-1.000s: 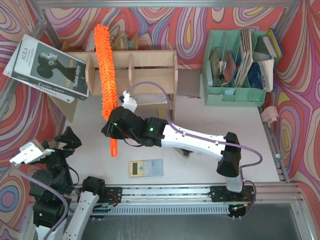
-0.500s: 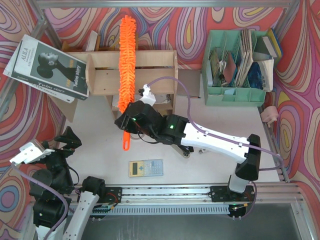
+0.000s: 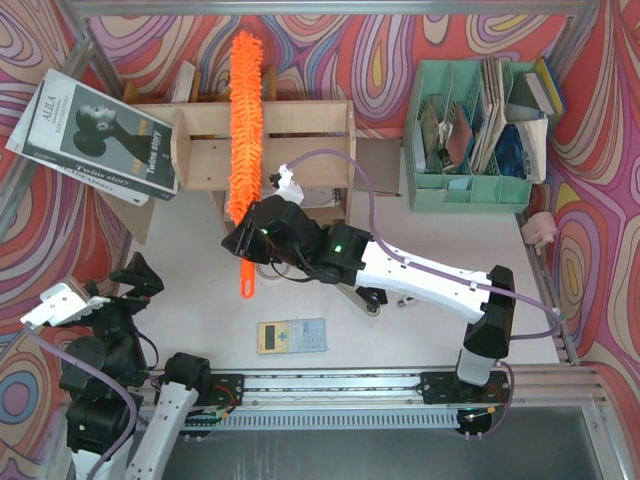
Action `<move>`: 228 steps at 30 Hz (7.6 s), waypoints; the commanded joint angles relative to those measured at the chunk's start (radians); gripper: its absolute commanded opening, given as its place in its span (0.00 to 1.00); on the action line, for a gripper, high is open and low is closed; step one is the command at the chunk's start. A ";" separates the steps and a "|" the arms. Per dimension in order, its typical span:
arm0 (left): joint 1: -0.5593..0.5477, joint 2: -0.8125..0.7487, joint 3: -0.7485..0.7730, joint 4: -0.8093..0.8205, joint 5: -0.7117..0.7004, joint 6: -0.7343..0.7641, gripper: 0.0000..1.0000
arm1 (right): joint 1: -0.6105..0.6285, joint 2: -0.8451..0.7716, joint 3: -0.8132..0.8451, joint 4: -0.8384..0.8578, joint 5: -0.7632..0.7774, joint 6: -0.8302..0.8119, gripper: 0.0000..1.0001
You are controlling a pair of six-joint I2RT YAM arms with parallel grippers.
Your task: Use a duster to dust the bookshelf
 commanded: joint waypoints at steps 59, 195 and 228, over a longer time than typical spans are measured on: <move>0.006 0.015 0.008 -0.007 -0.012 0.016 0.98 | -0.098 -0.418 -0.330 -0.015 0.227 -0.081 0.00; 0.006 0.093 0.019 -0.034 -0.039 -0.006 0.98 | 0.301 -0.206 -0.445 0.090 0.297 0.133 0.00; 0.006 0.096 0.019 -0.034 -0.042 -0.005 0.99 | 0.289 -0.097 -0.340 0.160 0.125 -0.002 0.00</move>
